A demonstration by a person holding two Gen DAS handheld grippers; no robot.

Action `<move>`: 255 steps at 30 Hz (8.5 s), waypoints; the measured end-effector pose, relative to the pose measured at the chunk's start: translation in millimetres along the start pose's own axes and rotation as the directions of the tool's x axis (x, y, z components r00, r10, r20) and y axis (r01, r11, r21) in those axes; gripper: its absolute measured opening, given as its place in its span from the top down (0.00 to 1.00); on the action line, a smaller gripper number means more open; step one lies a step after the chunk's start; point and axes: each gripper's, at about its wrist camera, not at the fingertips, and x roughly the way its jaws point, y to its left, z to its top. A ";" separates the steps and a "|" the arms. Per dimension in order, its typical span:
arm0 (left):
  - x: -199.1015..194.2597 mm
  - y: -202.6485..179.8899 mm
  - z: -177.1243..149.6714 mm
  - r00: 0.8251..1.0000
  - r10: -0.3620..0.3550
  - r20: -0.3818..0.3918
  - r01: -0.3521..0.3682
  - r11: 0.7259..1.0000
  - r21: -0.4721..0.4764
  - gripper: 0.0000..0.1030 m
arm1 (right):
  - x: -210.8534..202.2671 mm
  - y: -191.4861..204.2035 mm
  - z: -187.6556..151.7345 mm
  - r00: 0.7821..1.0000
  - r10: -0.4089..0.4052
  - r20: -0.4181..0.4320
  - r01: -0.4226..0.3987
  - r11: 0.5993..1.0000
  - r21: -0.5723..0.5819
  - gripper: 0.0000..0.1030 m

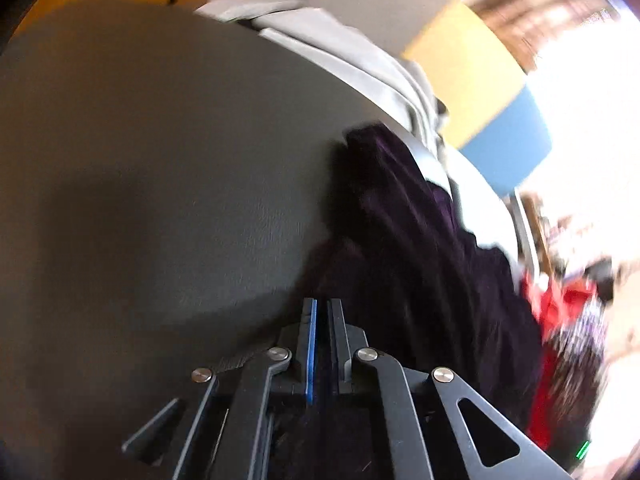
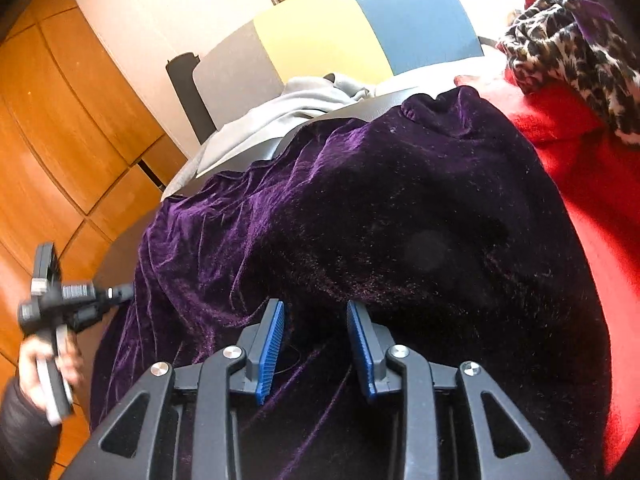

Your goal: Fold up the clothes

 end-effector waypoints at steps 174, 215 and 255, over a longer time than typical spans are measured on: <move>-192.8 39.8 -79.4 0.931 -0.014 0.365 -0.220 0.776 0.592 0.16 | 1.5 127.5 -18.3 0.946 0.114 -0.304 -0.222 0.911 -0.346 0.75; -97.0 44.8 119.9 0.973 0.061 0.224 -0.105 0.976 0.191 0.93 | 84.1 185.7 195.8 0.907 0.419 0.032 -0.418 0.908 -0.041 0.76; -67.6 -93.0 61.9 0.918 0.075 0.390 -0.294 0.790 0.538 0.17 | -1.3 12.0 -38.7 0.892 0.395 -0.219 -0.382 0.919 0.100 0.71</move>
